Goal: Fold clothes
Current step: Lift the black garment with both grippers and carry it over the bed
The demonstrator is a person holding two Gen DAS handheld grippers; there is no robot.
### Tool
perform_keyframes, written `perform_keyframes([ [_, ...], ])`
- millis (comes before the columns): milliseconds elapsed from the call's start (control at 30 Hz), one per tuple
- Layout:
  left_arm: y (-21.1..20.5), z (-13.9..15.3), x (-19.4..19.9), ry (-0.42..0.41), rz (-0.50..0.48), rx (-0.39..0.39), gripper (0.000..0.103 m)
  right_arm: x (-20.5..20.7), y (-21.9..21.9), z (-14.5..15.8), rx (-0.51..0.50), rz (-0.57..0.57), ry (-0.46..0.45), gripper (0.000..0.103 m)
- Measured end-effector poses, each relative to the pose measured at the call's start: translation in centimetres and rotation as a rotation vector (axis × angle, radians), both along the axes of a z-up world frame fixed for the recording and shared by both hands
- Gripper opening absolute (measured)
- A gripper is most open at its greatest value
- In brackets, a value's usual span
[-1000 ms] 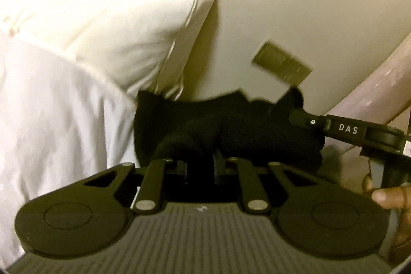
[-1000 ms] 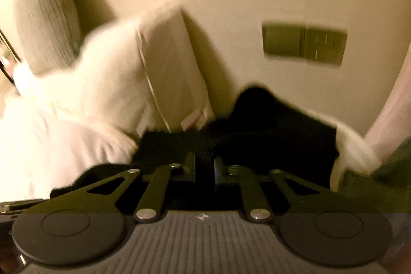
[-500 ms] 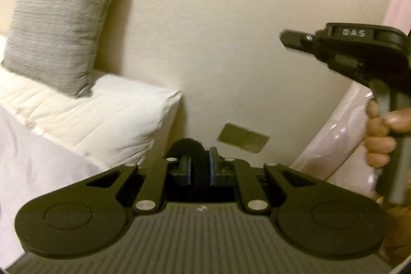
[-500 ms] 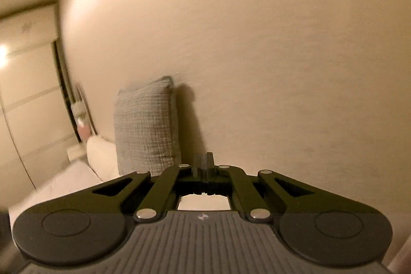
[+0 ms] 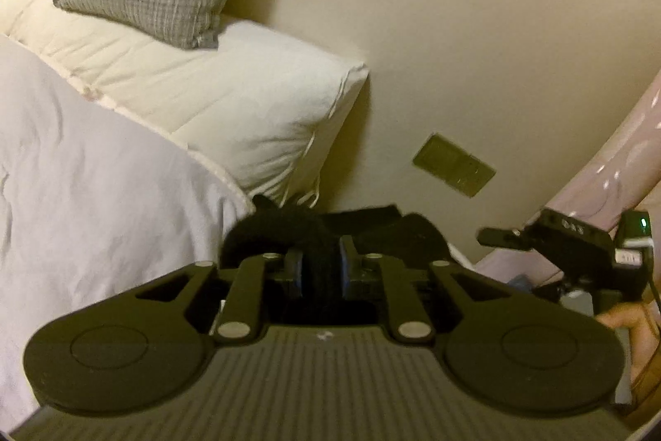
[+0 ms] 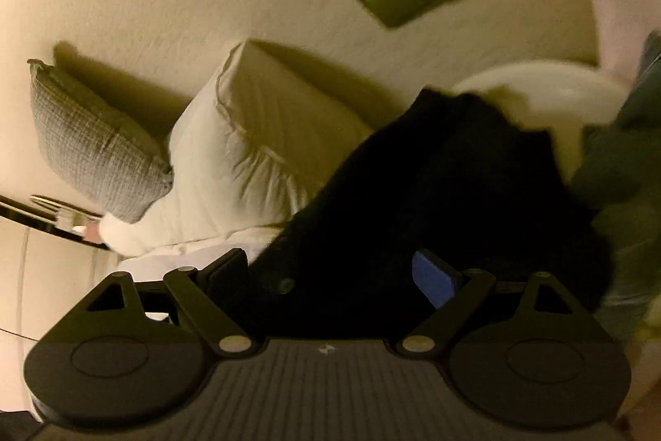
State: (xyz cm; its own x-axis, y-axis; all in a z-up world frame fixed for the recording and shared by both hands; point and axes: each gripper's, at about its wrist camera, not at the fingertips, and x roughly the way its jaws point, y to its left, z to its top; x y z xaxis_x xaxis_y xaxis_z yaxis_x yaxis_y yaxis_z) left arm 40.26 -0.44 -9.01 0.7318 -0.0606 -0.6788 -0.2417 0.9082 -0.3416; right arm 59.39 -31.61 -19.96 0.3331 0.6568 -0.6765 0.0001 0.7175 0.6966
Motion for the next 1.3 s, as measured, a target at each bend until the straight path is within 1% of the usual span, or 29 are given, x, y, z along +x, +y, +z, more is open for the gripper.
perform_keyframes([
  [100, 0.2, -1.7, 0.7, 0.046, -0.027, -0.003, 0.013, 1.2, 2.6, -1.9, -0.031, 0.017, 0.062, 0.09],
  [200, 0.2, -2.8, 0.5, 0.06, -0.054, -0.009, 0.013, 1.8, 5.2, -4.3, -0.078, 0.053, 0.108, 0.091],
  [233, 0.2, -3.0, 0.5, 0.064, -0.059, -0.012, 0.011, 1.9, 6.2, -5.0, -0.11, 0.078, 0.114, 0.089],
  [267, 0.3, -3.3, 0.6, 0.069, -0.062, -0.015, 0.01, 2.0, 7.2, -5.7, -0.143, 0.103, 0.119, 0.06],
  [300, 0.2, -3.4, 0.6, 0.071, -0.066, -0.01, 0.01, 2.1, 8.0, -6.3, -0.168, 0.125, 0.123, 0.04],
  [333, 0.2, -3.5, 0.6, 0.068, -0.069, -0.001, 0.009, 2.2, 8.4, -6.6, -0.165, 0.131, 0.121, 0.022],
  [367, 0.2, -3.2, 0.5, 0.061, -0.072, 0.002, 0.009, 2.2, 8.4, -6.6, -0.141, 0.125, 0.113, 0.018],
  [433, 0.4, -2.4, 0.3, 0.033, -0.078, -0.004, 0.009, 2.1, 7.8, -6.1, -0.083, 0.099, 0.081, 0.016],
  [500, 0.5, -0.6, 0.0, -0.031, -0.082, 0.007, 0.008, 1.9, 6.9, -5.1, -0.015, 0.064, 0.037, 0.015],
  [567, 0.5, 1.6, -0.7, -0.098, -0.076, 0.03, 0.008, 1.8, 5.7, -2.9, 0.066, 0.03, -0.04, 0.013],
  [633, 0.6, 3.9, -1.7, -0.162, -0.062, 0.059, 0.008, 1.9, 4.7, -0.3, 0.143, 0.002, -0.123, 0.013],
  [700, 0.6, 6.2, -2.7, -0.227, -0.048, 0.088, 0.008, 2.1, 4.3, 2.8, 0.182, -0.009, -0.212, 0.013],
  [767, 0.7, 8.4, -3.7, -0.292, -0.033, 0.116, 0.008, 2.0, 4.1, 5.9, 0.205, -0.004, -0.325, 0.013],
  [867, 0.7, 11.9, -5.3, -0.389, -0.012, 0.159, 0.008, 1.5, 4.0, 10.9, 0.267, 0.024, -0.5, 0.013],
  [933, 0.8, 14.1, -6.3, -0.454, 0.003, 0.188, 0.008, 1.2, 4.4, 13.7, 0.293, 0.053, -0.579, 0.013],
  [1000, 0.8, 16.4, -7.3, -0.518, 0.017, 0.216, 0.008, 0.6, 5.3, 16.8, 0.319, 0.098, -0.668, 0.013],
  [1067, 0.9, 18.7, -8.4, -0.581, 0.036, 0.246, 0.008, -0.1, 6.7, 20.0, 0.332, 0.171, -0.751, 0.013],
  [1133, 1.6, 20.2, -11.7, -0.608, 0.111, 0.282, 0.008, -0.8, 9.0, 23.1, 0.321, 0.258, -0.808, 0.013],
  [1200, 2.4, 21.7, -14.9, -0.635, 0.187, 0.319, 0.008, -1.7, 11.6, 25.4, 0.317, 0.346, -0.843, 0.013],
  [1300, 3.5, 23.8, -20.3, -0.675, 0.311, 0.375, 0.008, -4.0, 15.9, 27.5, 0.385, 0.479, -0.885, 0.013],
])
